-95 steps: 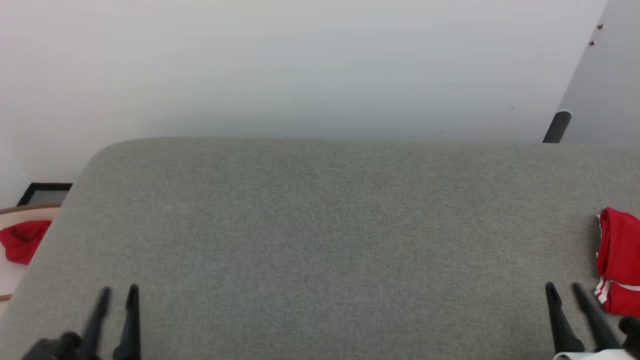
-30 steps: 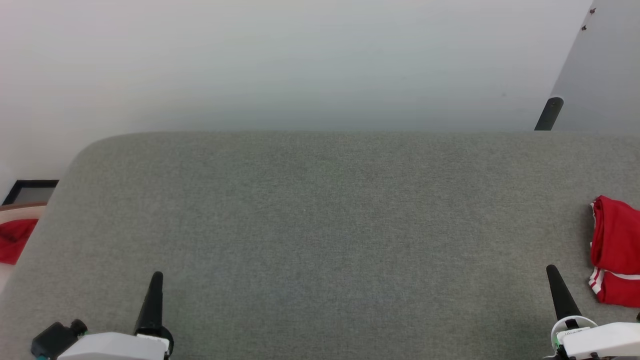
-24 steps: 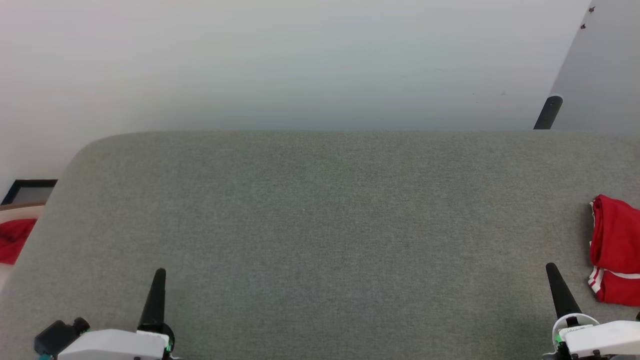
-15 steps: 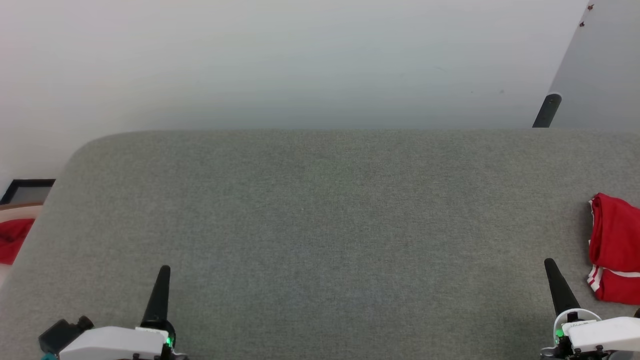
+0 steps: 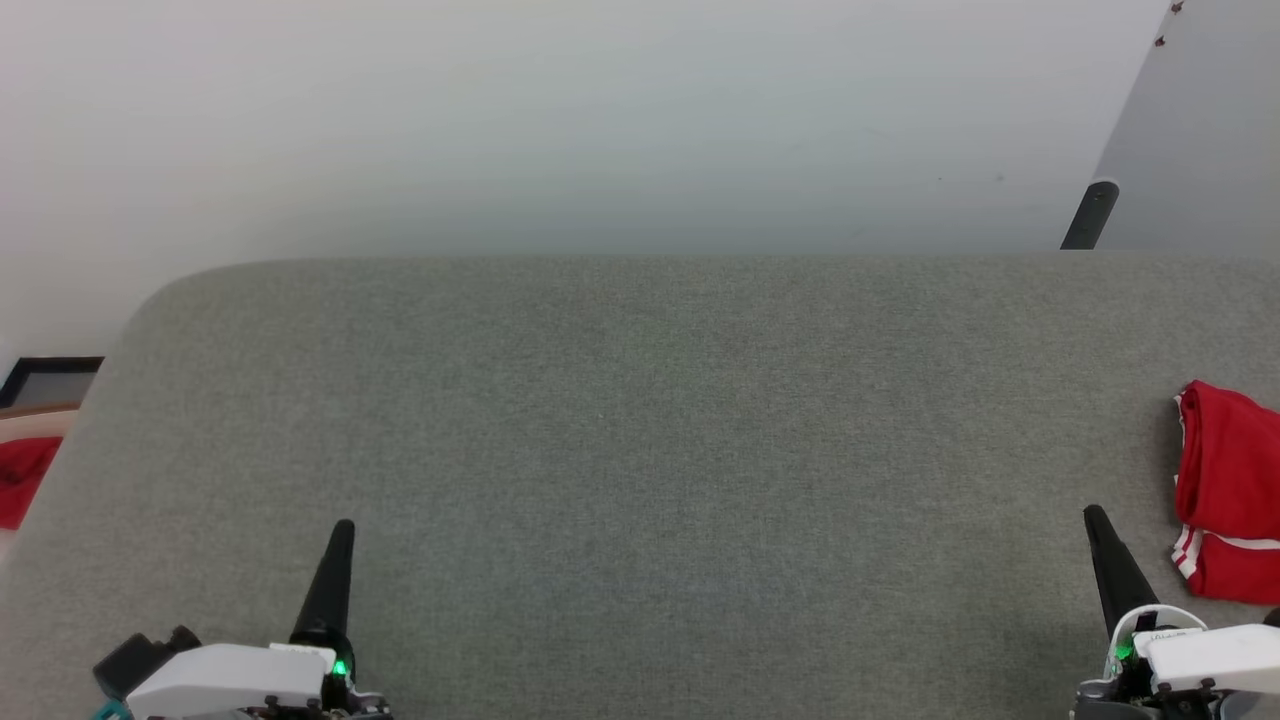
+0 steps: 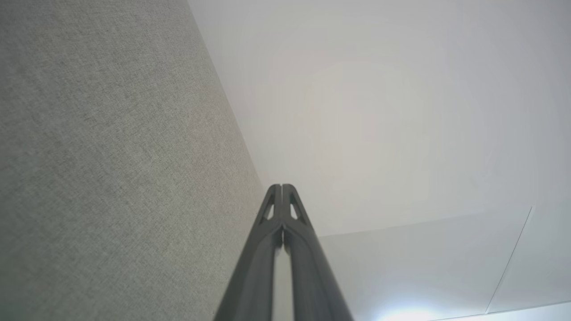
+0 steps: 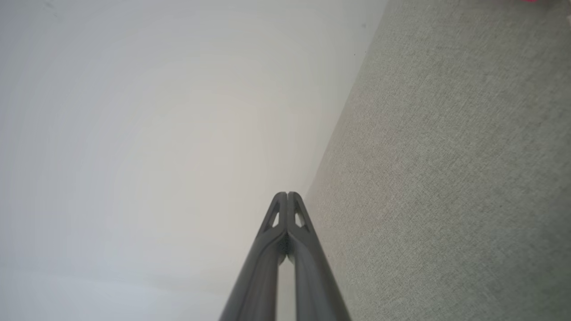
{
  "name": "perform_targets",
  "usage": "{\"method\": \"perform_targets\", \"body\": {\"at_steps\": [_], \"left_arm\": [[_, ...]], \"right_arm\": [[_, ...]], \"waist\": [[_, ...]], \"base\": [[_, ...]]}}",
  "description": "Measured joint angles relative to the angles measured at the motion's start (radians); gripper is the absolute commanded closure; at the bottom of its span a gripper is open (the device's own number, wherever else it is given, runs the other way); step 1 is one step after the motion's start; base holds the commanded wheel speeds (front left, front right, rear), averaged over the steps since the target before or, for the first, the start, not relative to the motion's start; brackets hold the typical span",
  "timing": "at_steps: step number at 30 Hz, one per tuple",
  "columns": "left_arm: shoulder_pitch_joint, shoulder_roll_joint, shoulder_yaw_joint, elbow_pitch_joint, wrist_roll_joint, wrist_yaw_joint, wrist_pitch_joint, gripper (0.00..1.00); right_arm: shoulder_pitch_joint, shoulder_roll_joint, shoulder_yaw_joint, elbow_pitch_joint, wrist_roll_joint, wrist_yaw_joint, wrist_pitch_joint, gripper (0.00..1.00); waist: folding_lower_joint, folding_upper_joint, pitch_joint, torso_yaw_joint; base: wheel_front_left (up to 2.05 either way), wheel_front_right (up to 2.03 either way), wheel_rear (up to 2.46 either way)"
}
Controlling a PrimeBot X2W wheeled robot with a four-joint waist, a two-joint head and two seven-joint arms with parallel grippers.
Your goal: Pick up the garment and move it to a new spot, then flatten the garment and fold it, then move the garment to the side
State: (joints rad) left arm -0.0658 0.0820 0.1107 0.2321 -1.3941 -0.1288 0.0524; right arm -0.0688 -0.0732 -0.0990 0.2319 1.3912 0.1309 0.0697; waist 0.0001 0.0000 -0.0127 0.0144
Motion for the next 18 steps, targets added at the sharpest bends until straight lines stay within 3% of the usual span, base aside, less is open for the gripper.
{"method": "perform_targets", "body": {"at_steps": [18], "left_arm": [[-0.022, -0.018, 0.001, 0.008, -0.121, 0.0, 0.035, 1.0]], "right_arm": [[-0.019, 0.014, -0.008, 0.007, 0.122, 0.0, 0.024, 1.0]], "waist": [[0.0, 0.0, 0.008, -0.008]], "base": [[0.0, 0.0, 0.0]]}}
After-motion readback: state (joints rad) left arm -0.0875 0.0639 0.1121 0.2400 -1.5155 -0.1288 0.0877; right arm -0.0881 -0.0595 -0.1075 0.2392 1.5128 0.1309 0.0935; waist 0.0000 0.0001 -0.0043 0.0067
